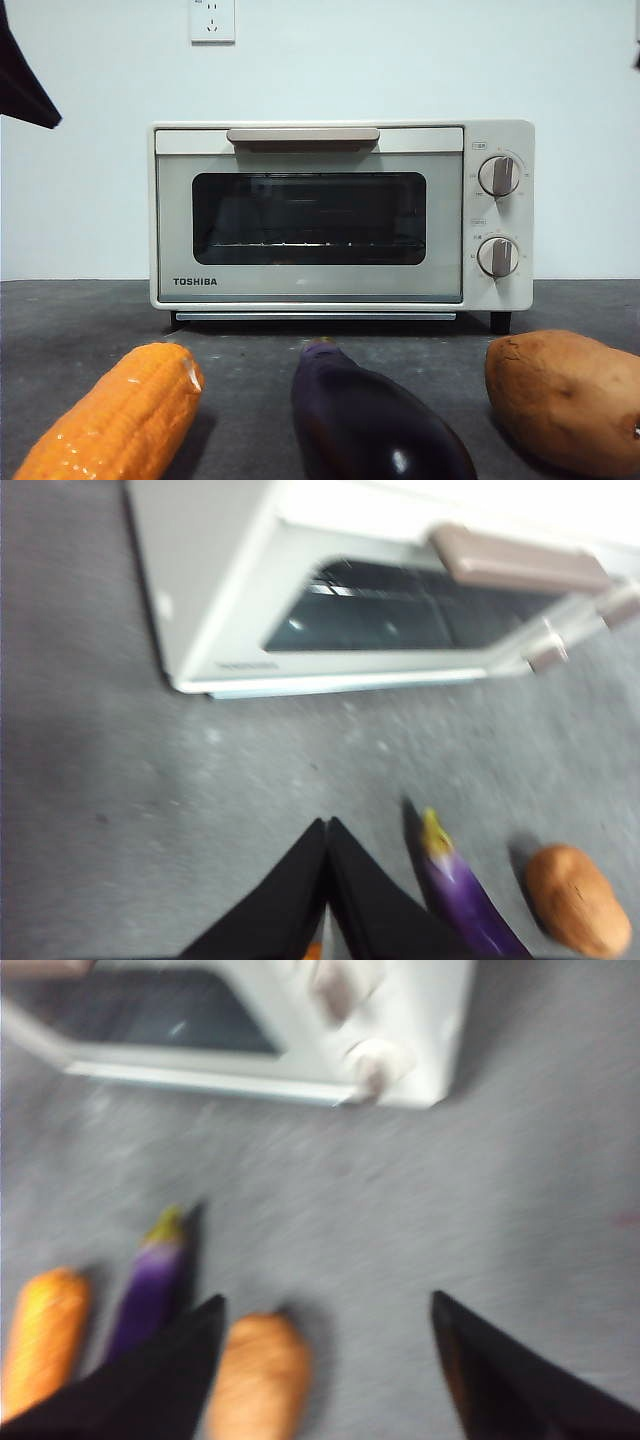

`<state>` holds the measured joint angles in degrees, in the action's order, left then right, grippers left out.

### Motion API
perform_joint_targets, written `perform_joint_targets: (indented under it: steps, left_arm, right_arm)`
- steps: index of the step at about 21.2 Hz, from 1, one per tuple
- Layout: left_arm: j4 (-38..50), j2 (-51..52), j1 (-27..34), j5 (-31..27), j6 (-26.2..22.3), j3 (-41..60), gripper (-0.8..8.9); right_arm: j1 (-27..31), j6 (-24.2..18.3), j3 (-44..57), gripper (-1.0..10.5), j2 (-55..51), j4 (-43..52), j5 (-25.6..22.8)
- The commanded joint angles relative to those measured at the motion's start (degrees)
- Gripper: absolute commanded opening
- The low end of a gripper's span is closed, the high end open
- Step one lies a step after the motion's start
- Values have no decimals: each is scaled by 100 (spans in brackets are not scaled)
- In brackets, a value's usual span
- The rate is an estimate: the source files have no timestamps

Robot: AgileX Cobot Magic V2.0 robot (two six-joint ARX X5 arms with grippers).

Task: Take the eggplant from the table,put the eggplant in the oven

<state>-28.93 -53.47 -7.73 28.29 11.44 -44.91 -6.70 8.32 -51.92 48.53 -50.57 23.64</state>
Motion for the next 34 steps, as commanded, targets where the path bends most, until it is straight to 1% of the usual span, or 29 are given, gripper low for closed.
perform_joint_targets:
  steps: [1, 2, 3, 5, 7, 8, 11, 14, 16, 18, 20, 22, 25, 28, 30, 32, 33, 34]
  left_arm:
    - [35, -94, -120, 20, -94, -125, 6]
    - [39, -107, -168, 20, -94, -125, 6]
    - [39, -109, -208, 20, -96, -125, 6]
    - [37, -109, -256, 20, -111, -125, 6]
    - [17, -109, -280, 20, -144, -125, 6]
    - [22, -109, -295, 20, -144, -125, 6]
    - [22, -109, -317, 20, -160, -125, 6]
    - [20, -109, -317, 20, -162, -125, 6]
    - [20, -109, -317, 20, -164, -125, 6]
    - [20, -109, -317, 20, -164, -125, 6]
    - [17, -109, -317, 20, -177, -125, 6]
    - [20, -109, -317, 20, -177, -125, 6]
    - [22, -109, -317, 20, -179, -125, 6]
    - [24, -109, -317, 20, -181, -125, 6]
    - [22, -109, -317, 17, -184, -125, 6]
    - [24, -109, -317, 17, -184, -125, 6]
    - [24, -109, -317, 17, -186, -125, 6]
    - [26, -109, -317, 17, -184, -125, 6]
  right_arm:
    - [-293, 350, -68, 395, 302, 111, 855]
    - [-483, 463, -70, 395, 431, 195, 1110]
    - [-717, 584, -68, 395, 560, 295, 1180]
    - [-1287, 778, -70, 395, 807, 514, 1154]
    - [-1974, 1064, -70, 395, 1099, 748, 879]
    - [-2369, 1213, -70, 395, 1281, 866, 660]
    - [-3287, 1526, -136, 395, 1834, 1095, 63]
    - [-4111, 1773, -387, 395, 2559, 1108, -885]
    - [-4483, 1921, -575, 395, 3029, 1091, -1434]
    - [-4741, 2037, -743, 395, 3491, 1060, -1840]
    - [-4887, 2168, -859, 395, 3917, 1049, -2133]
    - [-4964, 2232, -931, 395, 4304, 1082, -2218]
    - [-4992, 2245, -940, 395, 4747, 1204, -2216]
    - [-4992, 2245, -938, 390, 4924, 1274, -2205]
    - [-5021, 2282, -940, 326, 4924, 1303, -2197]
    - [-5023, 2391, -940, 217, 4922, 1257, -2168]
    - [-5023, 2430, -955, 168, 4920, 1231, -2118]
    - [-5023, 2430, -1025, 147, 4916, 1121, -2017]
